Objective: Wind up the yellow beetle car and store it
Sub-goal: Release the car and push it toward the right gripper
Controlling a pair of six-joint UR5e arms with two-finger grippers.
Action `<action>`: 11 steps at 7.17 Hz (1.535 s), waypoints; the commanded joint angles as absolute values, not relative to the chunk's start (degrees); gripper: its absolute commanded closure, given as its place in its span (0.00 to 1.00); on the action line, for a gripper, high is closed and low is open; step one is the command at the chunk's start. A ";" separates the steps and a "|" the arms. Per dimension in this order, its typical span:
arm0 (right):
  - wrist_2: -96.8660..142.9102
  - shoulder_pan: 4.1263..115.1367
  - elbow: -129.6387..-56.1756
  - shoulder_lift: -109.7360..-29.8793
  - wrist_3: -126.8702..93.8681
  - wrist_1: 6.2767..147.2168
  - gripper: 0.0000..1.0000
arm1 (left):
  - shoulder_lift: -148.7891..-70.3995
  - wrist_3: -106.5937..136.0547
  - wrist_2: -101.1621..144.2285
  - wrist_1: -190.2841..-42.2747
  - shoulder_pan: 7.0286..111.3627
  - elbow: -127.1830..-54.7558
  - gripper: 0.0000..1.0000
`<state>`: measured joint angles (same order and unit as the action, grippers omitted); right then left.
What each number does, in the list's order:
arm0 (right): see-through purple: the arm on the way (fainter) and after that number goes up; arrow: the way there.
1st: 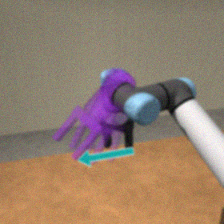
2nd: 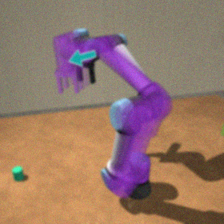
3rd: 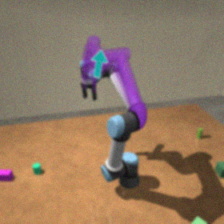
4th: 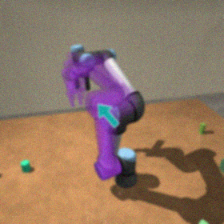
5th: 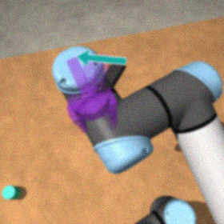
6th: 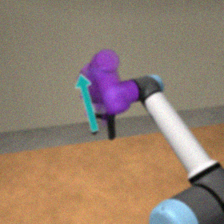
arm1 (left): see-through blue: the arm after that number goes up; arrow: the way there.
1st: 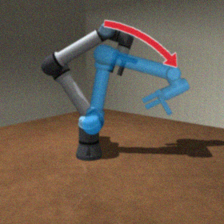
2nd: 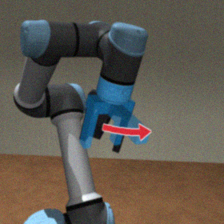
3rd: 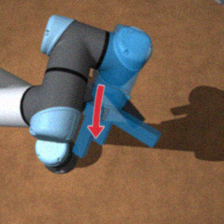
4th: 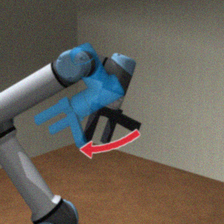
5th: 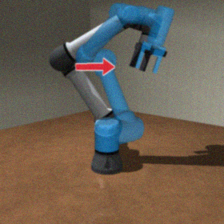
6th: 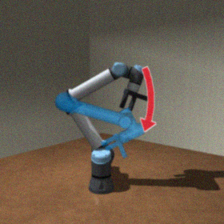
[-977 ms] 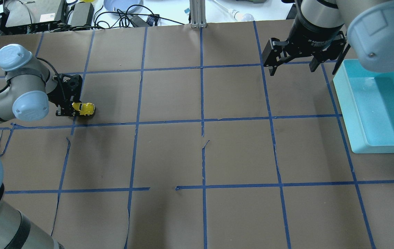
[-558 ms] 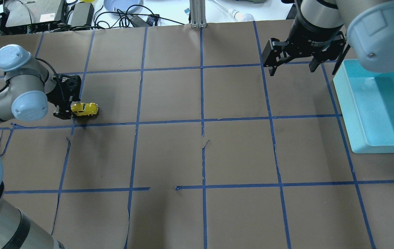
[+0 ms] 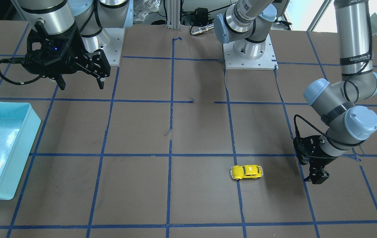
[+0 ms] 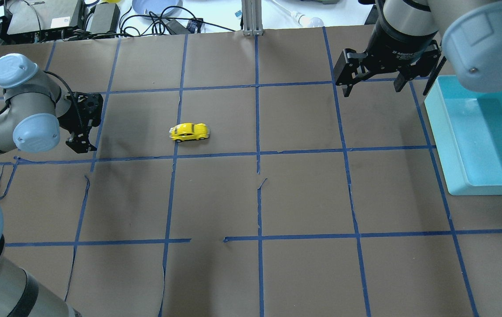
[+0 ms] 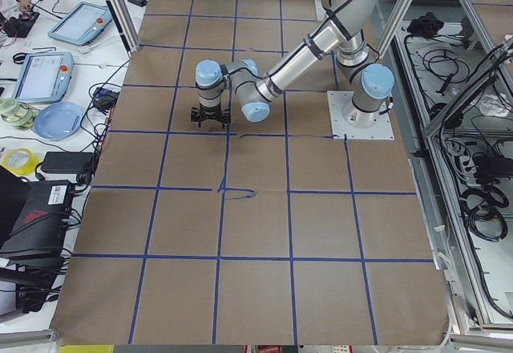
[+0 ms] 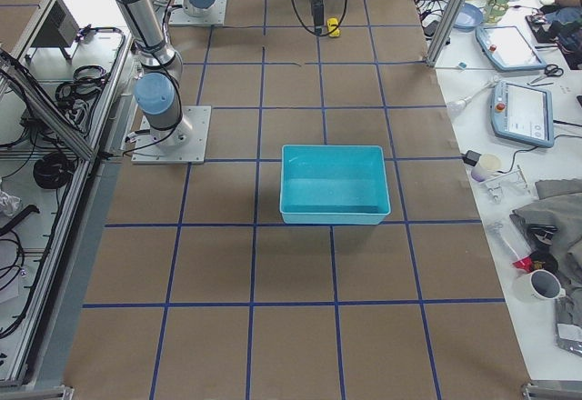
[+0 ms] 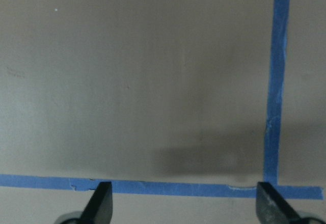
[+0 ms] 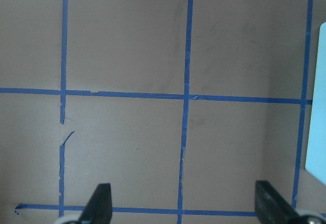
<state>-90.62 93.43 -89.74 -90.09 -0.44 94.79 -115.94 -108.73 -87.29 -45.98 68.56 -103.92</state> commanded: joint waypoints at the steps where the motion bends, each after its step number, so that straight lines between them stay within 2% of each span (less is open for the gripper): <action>1: -90.62 93.43 -89.74 -90.09 -0.53 94.75 0.00 | -111.91 -96.40 -84.39 -51.20 72.74 -102.58 0.00; 5: -90.62 93.43 -89.74 -90.09 -0.61 94.75 0.00 | -101.19 -68.19 -84.90 -74.73 83.92 -93.54 0.00; 9: -90.62 93.43 -89.74 -90.09 -0.44 94.83 0.00 | -93.80 -46.80 -88.93 -82.07 86.48 -91.85 0.00; 11: -90.70 93.43 -89.56 -89.39 0.09 94.75 0.00 | -90.28 -26.40 -89.56 -84.20 86.57 -92.02 0.00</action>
<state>-90.67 93.44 -89.62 -89.82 -0.14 94.78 -92.34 -38.59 -89.14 -83.08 86.52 -91.94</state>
